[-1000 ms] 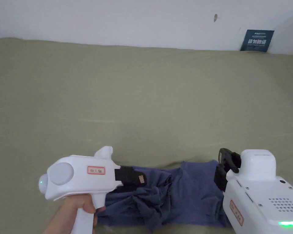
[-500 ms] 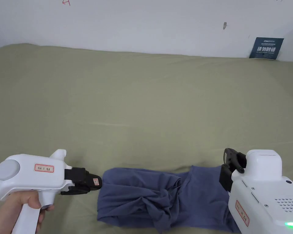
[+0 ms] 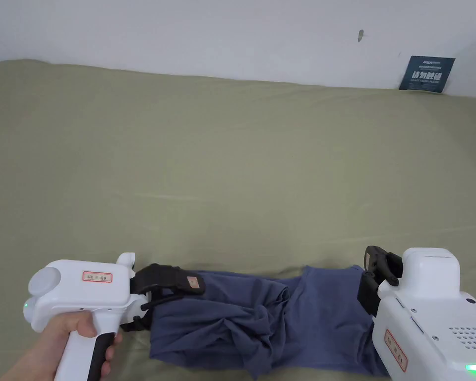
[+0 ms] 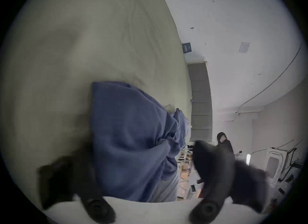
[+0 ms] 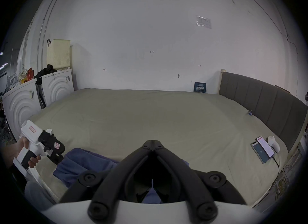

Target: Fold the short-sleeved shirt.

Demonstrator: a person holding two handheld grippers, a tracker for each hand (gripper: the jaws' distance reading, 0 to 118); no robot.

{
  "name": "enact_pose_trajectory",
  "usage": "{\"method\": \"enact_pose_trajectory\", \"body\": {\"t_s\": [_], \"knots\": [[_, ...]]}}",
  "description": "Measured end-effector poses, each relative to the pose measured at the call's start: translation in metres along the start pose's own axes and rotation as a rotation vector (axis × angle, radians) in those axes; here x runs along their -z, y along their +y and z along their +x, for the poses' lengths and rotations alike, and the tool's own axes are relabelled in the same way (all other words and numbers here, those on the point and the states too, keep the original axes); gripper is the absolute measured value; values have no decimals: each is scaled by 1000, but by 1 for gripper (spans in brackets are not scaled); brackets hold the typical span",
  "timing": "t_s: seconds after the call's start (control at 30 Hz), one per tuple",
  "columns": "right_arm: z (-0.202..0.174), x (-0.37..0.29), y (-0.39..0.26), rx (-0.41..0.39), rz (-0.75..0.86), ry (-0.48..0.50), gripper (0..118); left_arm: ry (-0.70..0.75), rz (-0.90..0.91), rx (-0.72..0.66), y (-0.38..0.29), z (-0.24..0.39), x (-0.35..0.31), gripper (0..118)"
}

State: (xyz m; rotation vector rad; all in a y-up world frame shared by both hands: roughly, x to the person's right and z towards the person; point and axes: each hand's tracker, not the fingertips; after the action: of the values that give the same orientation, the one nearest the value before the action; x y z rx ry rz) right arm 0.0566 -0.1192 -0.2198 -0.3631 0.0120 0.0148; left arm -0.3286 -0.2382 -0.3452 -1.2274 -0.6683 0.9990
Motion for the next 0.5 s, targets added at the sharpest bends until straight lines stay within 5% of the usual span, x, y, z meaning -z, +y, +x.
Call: {"method": "enact_pose_trajectory", "body": {"t_s": [0.1,0.2,0.5], "knots": [[0,-2,1,9,1,3,0,283,29,53,-9,12,5,10],[0,-6,2,0,5,5,0,152,45,28,-18,20,-13,10],[2,-12,19,-7,57,18,0,357,254,126,-5,28,-145,10]]}}
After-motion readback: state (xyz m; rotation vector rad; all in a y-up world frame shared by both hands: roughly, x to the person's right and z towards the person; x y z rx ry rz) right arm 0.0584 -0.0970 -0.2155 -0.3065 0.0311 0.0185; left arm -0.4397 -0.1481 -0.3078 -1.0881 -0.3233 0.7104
